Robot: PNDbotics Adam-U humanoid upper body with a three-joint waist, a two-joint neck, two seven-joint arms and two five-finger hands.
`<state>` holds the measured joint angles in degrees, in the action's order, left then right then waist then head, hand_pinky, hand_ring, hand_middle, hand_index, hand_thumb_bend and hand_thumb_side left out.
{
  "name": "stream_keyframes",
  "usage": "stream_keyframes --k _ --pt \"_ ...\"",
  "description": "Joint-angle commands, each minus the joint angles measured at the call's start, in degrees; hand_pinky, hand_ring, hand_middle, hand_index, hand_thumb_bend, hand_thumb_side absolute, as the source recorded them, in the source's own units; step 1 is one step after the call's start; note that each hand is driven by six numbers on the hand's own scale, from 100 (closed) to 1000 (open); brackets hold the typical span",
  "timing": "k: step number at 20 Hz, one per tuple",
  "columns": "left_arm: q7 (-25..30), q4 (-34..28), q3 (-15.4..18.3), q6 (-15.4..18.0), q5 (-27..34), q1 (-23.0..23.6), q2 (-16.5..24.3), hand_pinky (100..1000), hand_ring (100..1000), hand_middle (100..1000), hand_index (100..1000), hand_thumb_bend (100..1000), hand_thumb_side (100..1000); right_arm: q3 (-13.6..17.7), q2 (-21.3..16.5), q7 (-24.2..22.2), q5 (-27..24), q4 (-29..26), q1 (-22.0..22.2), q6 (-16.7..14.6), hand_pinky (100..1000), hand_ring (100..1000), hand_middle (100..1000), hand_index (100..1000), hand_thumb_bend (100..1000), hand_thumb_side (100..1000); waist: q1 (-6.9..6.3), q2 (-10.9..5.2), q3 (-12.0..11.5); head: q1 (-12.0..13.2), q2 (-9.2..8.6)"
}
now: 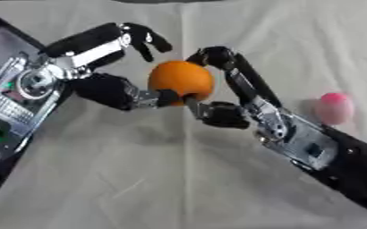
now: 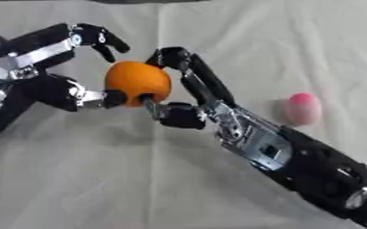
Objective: Pick up the objects with one hand, pass them to the other hand, and then place them into the box on the other side of the table.
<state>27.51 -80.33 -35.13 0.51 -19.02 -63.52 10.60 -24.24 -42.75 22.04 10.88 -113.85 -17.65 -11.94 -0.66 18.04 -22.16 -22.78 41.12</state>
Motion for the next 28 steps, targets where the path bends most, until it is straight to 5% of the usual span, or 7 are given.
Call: stream_keyframes --k 1,5,13,17,22,28 --pt "1.1 -0.1 0.6 0.9 -0.8 -0.8 0.1 967 742 787 863 580 678 0.1 -0.4 -0.2 0.5 -0.7 -0.7 -0.8 664 685 488 580 100 100 0.24 -0.33 0.1 0.0 -0.38" --pt "2.5 0.3 0.8 1.6 -2.3 -0.7 -0.2 962 744 786 864 568 666 -0.1 -0.1 -0.2 0.8 -0.7 -0.5 -1.4 664 685 487 580 100 100 0.25 -0.36 0.3 0.2 -0.3" --pt "3.6 1.8 1.1 1.8 -4.4 -0.5 -0.7 942 731 757 794 383 544 -0.1 0.1 0.5 1.8 -0.7 -0.4 -3.0 665 685 487 580 100 100 0.24 -0.38 0.4 0.6 -0.25" --pt "4.2 2.1 1.3 1.7 -5.0 -0.5 -0.9 932 719 738 773 271 419 -0.2 0.3 0.6 1.7 -0.7 -0.4 -3.2 665 684 487 580 100 100 0.29 -0.39 0.4 0.7 -0.29" --pt "4.4 2.3 1.4 1.3 -5.4 -0.4 -1.1 904 664 663 671 100 145 -0.2 0.4 0.7 1.7 -0.7 -0.5 -3.0 664 685 488 580 100 100 0.31 -0.42 0.6 0.7 -0.27" --pt "3.4 1.0 1.4 0.3 -4.0 -0.4 -0.9 874 600 568 502 100 186 0.1 0.2 0.3 1.4 -0.7 -0.8 -0.8 682 707 521 622 100 100 0.31 -0.53 0.7 0.5 -0.13"
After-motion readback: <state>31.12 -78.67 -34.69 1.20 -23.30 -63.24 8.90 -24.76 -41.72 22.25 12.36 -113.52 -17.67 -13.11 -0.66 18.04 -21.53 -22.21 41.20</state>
